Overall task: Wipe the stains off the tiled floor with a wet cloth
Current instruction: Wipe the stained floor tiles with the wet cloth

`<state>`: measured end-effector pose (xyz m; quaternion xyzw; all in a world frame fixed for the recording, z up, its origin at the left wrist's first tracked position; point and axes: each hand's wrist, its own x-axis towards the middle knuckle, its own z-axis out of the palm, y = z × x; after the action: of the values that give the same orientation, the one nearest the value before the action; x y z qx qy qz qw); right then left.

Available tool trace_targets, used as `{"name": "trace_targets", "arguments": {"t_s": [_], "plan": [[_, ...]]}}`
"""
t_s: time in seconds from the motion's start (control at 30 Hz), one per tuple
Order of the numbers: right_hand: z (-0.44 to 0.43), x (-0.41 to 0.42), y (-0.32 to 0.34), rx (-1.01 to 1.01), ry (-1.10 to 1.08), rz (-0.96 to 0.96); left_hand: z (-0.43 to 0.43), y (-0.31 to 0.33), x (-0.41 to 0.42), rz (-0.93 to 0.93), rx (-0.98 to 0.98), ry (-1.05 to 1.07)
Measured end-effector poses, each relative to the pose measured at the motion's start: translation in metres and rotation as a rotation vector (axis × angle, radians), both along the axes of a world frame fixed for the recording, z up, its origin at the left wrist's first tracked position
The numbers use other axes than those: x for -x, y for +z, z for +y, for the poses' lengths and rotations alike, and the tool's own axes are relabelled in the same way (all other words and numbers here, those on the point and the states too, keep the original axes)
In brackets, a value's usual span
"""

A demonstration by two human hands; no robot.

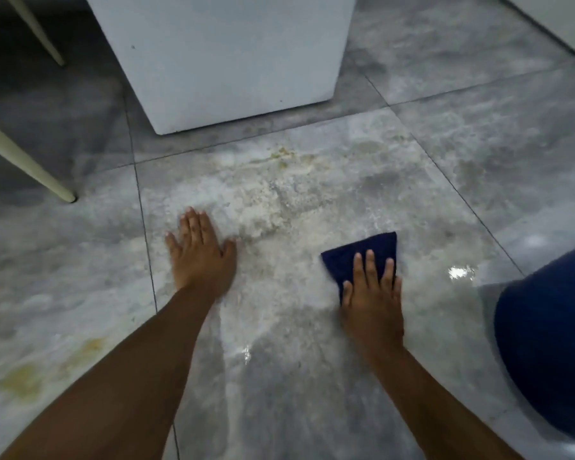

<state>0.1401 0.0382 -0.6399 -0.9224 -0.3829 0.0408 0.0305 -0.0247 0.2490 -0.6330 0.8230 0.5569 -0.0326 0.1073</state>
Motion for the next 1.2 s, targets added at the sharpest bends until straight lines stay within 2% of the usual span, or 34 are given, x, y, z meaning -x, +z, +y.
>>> {"name": "trace_targets", "arguments": {"t_s": [0.1,0.17,0.23,0.3,0.47,0.53,0.6,0.67,0.73,0.8,0.87,0.93,0.97,1.07,1.13,1.2], "plan": [[0.031,0.013,0.001,-0.029,0.223,0.024,0.001,-0.007,0.0,-0.033,-0.023,0.002],[0.069,0.013,0.007,-0.038,0.406,0.105,0.0,-0.009,0.0,-0.052,-0.045,0.023],[0.109,0.001,0.011,-0.008,0.479,0.178,0.001,-0.008,-0.001,-0.05,-0.043,0.028],[0.139,-0.017,0.01,0.045,0.431,0.131,0.002,-0.008,-0.001,-0.053,-0.04,0.027],[0.134,-0.032,0.008,0.019,-0.039,0.026,0.003,-0.006,-0.003,-0.084,-0.037,0.088],[0.133,-0.011,0.009,0.031,0.022,0.054,0.008,-0.007,-0.006,-0.094,-0.03,0.163],[0.15,0.0,0.012,0.039,0.226,0.075,0.009,-0.007,-0.009,-0.078,-0.025,0.17],[0.19,-0.005,0.013,0.029,0.445,0.09,0.008,-0.007,-0.009,-0.071,-0.033,0.17],[0.235,-0.023,0.012,0.026,0.552,0.097,0.009,-0.006,-0.009,-0.088,-0.032,0.169],[0.266,-0.046,0.01,0.045,0.481,0.088,0.009,-0.005,-0.008,-0.09,-0.026,0.171],[0.271,-0.056,0.006,0.033,0.241,0.101,0.01,-0.005,-0.008,-0.082,-0.02,0.172],[0.261,-0.041,0.005,0.023,0.049,0.101,0.011,-0.006,-0.009,-0.068,-0.015,0.175],[0.257,-0.026,0.005,0.019,0.037,0.097,0.011,-0.005,-0.01,-0.059,-0.014,0.176],[0.269,-0.003,0.005,0.008,0.23,0.094,0.01,-0.005,-0.01,-0.05,-0.015,0.177],[0.292,-0.022,0.009,0.025,0.379,0.095,0.011,-0.005,-0.009,-0.051,-0.013,0.175],[0.309,-0.059,0.01,0.035,0.397,0.096,0.01,-0.005,-0.008,-0.054,-0.006,0.172]]}}
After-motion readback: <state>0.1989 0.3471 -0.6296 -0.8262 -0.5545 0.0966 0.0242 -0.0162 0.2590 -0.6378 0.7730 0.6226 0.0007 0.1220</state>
